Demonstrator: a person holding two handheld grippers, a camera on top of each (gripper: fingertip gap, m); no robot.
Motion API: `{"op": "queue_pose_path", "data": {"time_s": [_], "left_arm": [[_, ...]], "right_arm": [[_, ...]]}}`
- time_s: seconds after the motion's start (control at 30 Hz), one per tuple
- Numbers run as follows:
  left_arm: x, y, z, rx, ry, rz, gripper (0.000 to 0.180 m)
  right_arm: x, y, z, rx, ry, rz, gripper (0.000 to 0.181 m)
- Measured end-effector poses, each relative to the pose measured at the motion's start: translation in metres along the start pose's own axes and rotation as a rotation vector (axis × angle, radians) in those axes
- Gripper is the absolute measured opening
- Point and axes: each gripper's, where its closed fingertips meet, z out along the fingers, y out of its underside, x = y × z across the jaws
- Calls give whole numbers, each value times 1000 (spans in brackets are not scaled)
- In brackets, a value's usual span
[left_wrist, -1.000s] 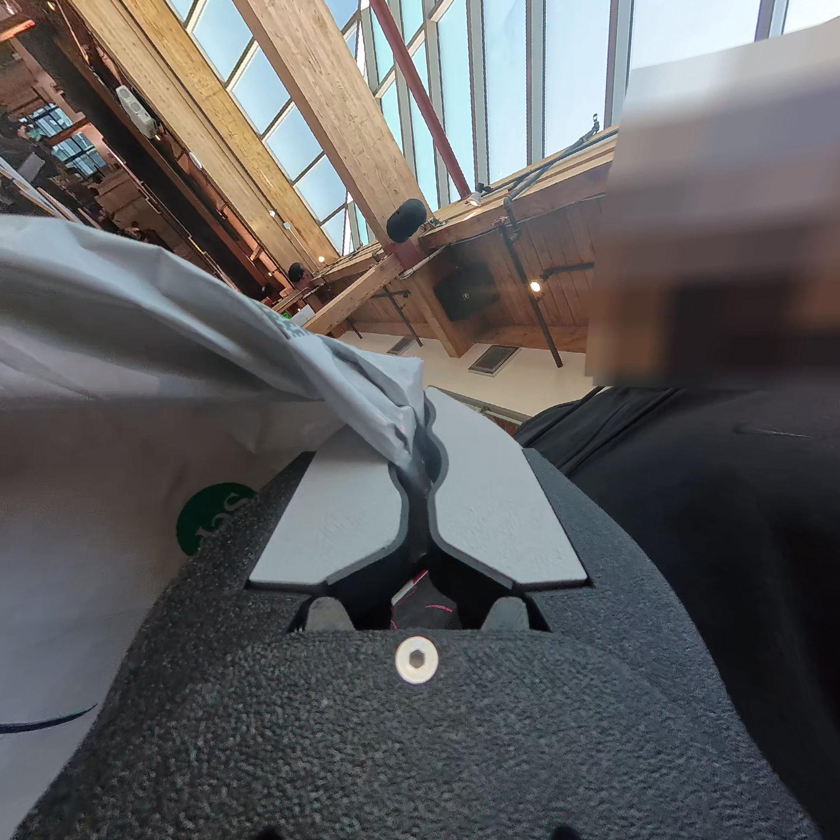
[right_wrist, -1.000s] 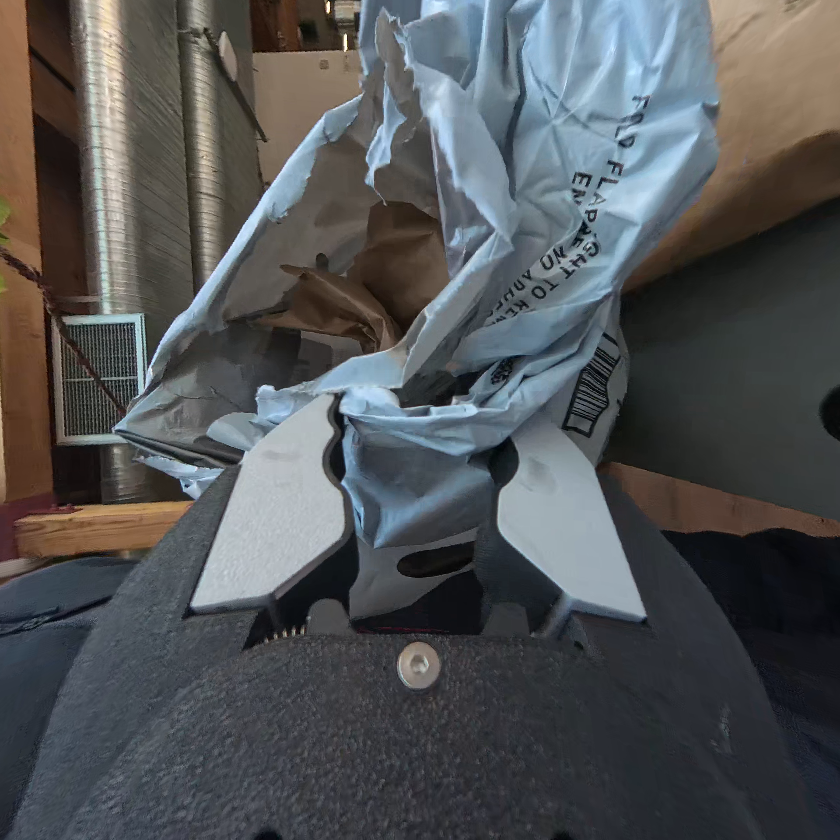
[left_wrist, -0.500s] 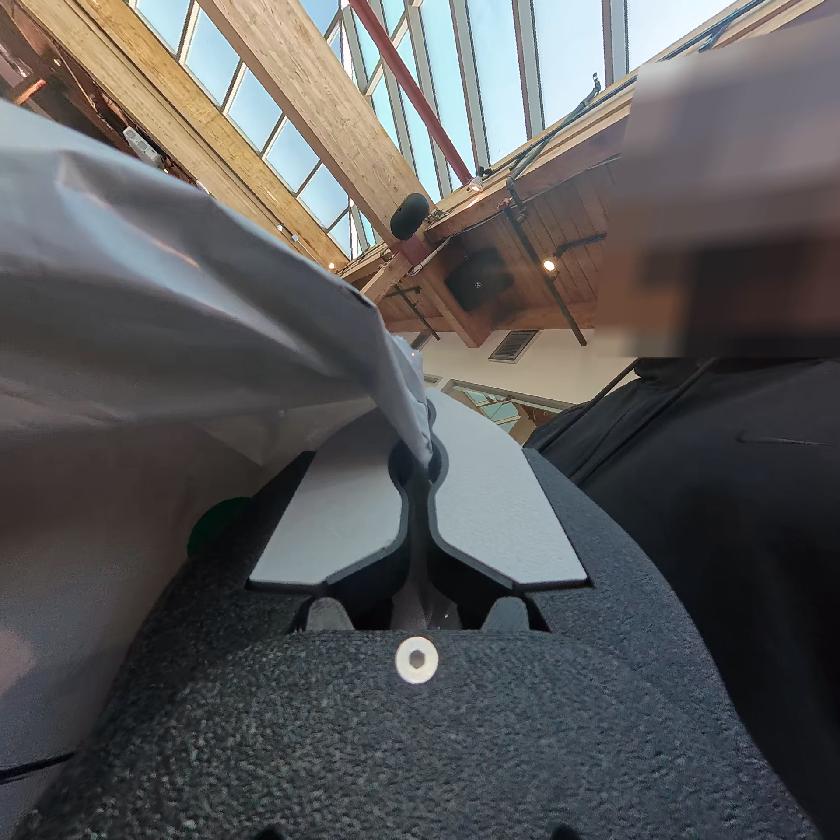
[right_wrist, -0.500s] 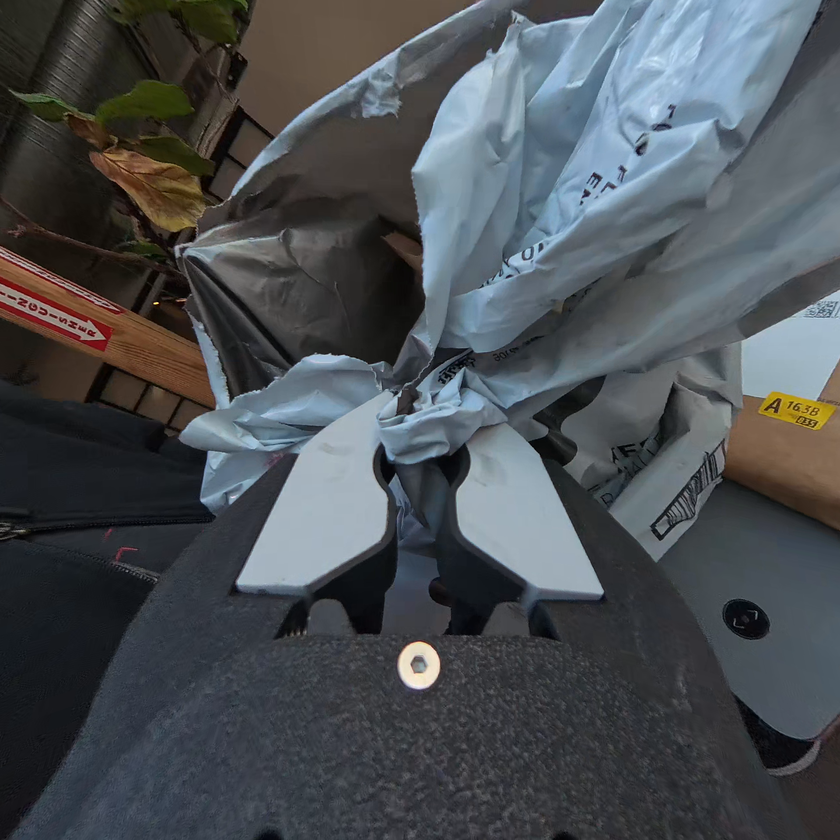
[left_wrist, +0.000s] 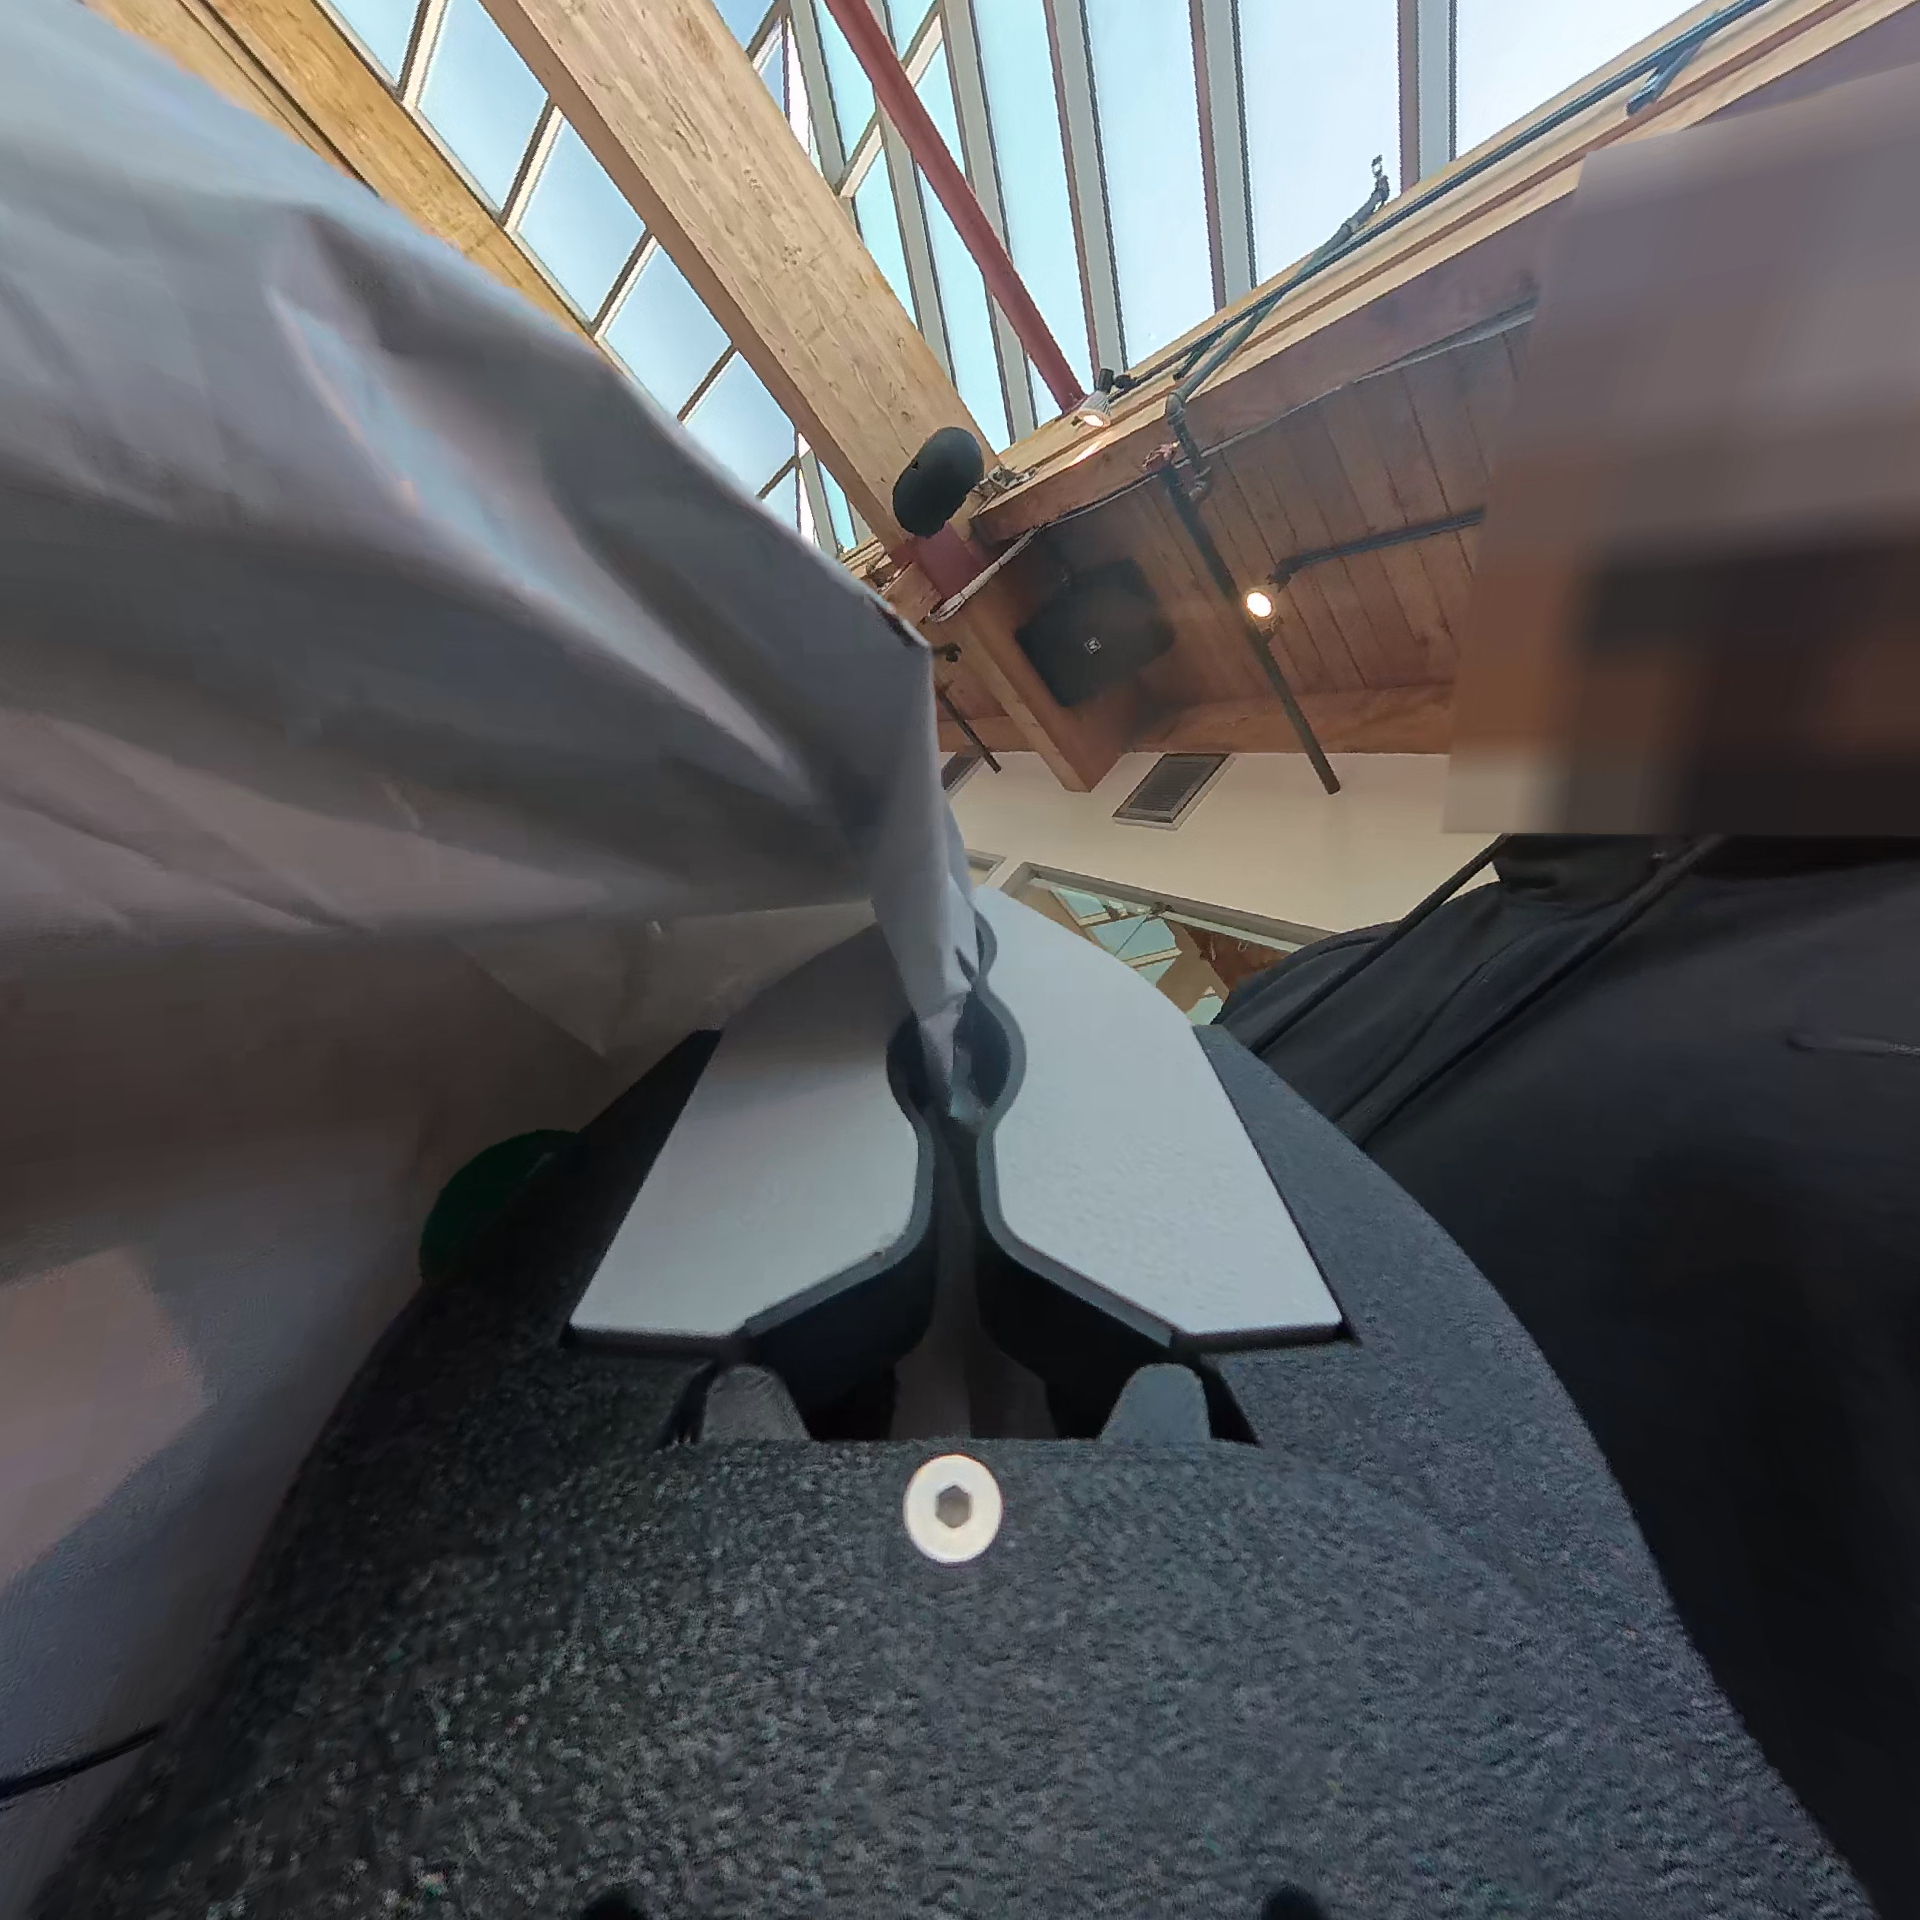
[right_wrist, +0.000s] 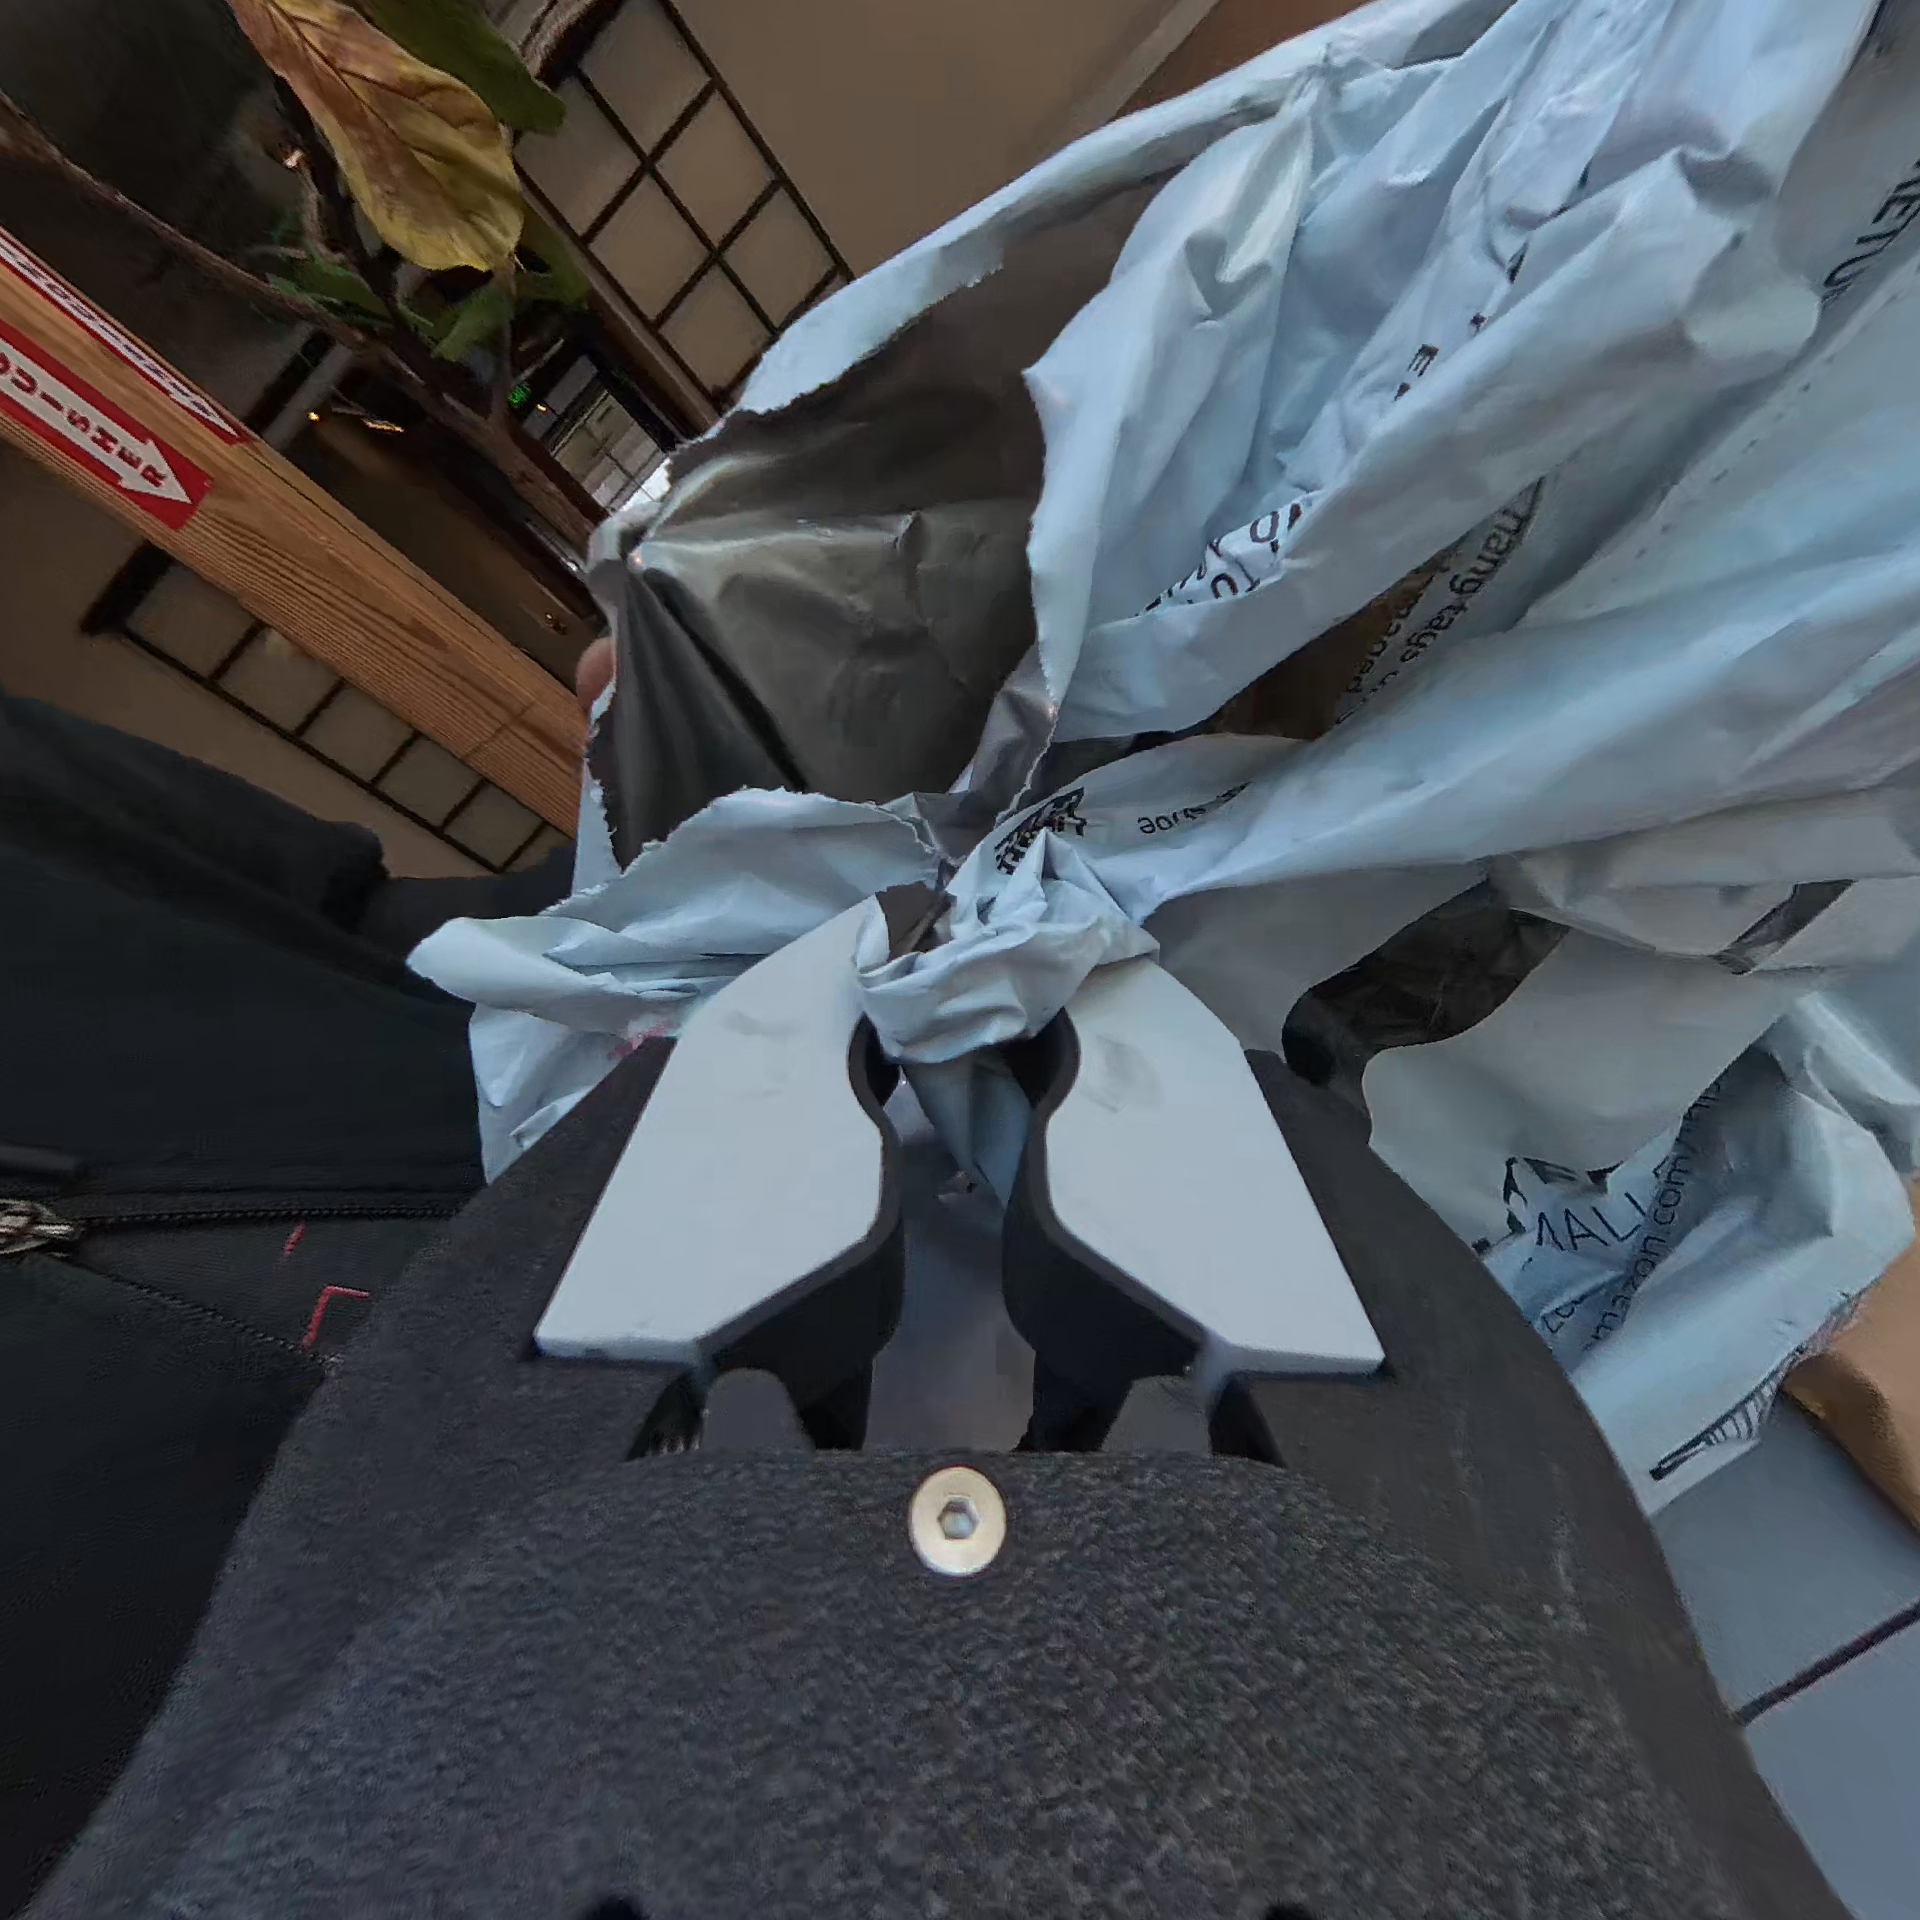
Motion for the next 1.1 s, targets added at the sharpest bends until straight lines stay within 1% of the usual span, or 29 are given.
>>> {"op": "queue_pose_path", "data": {"time_s": [0.1,0.2,0.3,0.37,0.43,0.47,0.57,0.7,0.77,0.87,0.93,0.97,1.07,1.1], "left_arm": [[1,2,3,-13,-20,33,0],[-3,2,3,-7,-37,16,0],[-4,4,6,-31,-76,37,0],[-9,5,6,-36,-110,39,0],[-17,7,7,-42,-151,19,0],[-19,9,7,-45,-166,10,0],[-26,15,7,-64,-227,-3,0],[-32,20,6,-46,-258,-56,0],[-34,23,6,-40,-262,-84,0],[-34,23,3,-17,-233,-124,0],[-37,25,0,-20,-237,-166,0],[-39,27,0,-25,-237,-185,0],[-41,36,0,-57,-230,-235,0],[-43,41,1,-79,-247,-239,0]], "right_arm": [[-7,-2,1,-23,47,-111,16],[-8,0,3,-11,-27,-29,19],[-16,4,5,-62,34,-170,21],[-18,9,11,-84,17,-177,36],[-25,15,18,-102,-37,-128,59],[-27,19,20,-119,-39,-130,64],[-26,30,25,-170,4,-171,67],[-30,37,25,-191,-15,-171,74],[-38,39,24,-187,-75,-155,91],[-46,40,22,-148,-186,-82,104],[-57,44,24,-147,-268,-29,130],[-62,48,27,-160,-283,-32,134],[-55,65,41,-235,-197,-67,122],[-50,71,45,-267,-160,-73,115]]}}
